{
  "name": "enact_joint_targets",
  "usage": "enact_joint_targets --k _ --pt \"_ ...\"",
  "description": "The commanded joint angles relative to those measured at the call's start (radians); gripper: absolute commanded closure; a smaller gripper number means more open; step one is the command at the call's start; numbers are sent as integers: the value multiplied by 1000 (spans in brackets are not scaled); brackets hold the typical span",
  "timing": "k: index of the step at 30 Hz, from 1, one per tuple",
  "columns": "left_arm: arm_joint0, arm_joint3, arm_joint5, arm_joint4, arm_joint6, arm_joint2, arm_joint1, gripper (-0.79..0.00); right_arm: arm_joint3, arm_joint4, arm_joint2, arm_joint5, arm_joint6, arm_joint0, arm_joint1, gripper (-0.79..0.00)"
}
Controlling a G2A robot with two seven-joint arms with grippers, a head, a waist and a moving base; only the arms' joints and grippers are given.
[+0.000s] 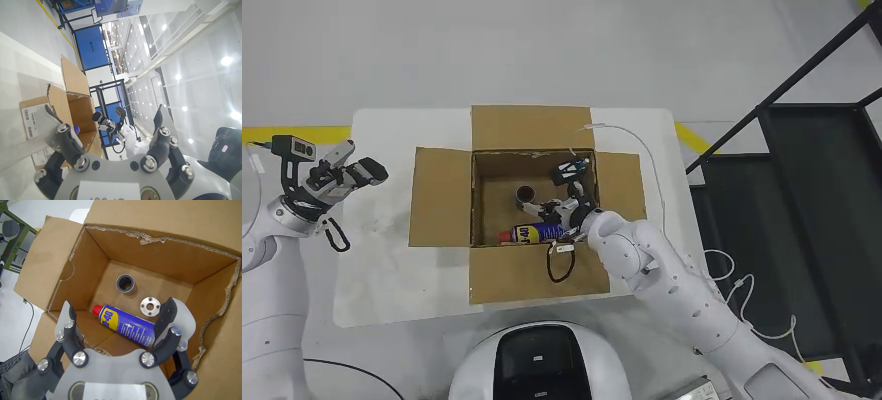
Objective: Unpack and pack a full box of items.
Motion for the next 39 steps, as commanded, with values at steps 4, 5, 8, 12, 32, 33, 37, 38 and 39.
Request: enact_joint_targets --k 4,5,8,12,32,33,37,38,39 --pt "0 0 0 0 0 0 0 -785 70 -43 -94 42 122 133 -33 -785" --pt "0 0 0 0 0 0 0 -785 92 -43 -115 65 148 165 -43 -785" --pt "0 0 0 0 0 0 0 -785 160 -61 -186 125 199 252 -76 -785" --pt "0 0 0 0 0 0 0 -785 276 -57 -264 190 202 338 -124 -785" --pt "0 0 0 0 0 0 0 -785 688 62 -397 142 37 466 -292 -785" --pt "0 0 0 0 0 0 0 -785 699 62 -397 140 34 469 -297 -671" --pt "0 0 0 0 0 0 0 -785 738 64 -396 138 26 477 -314 -268" --pt "0 0 0 0 0 0 0 -785 747 64 -395 139 25 479 -318 -157" --pt "0 0 0 0 0 0 0 -785 756 63 -394 143 25 481 -322 -80"
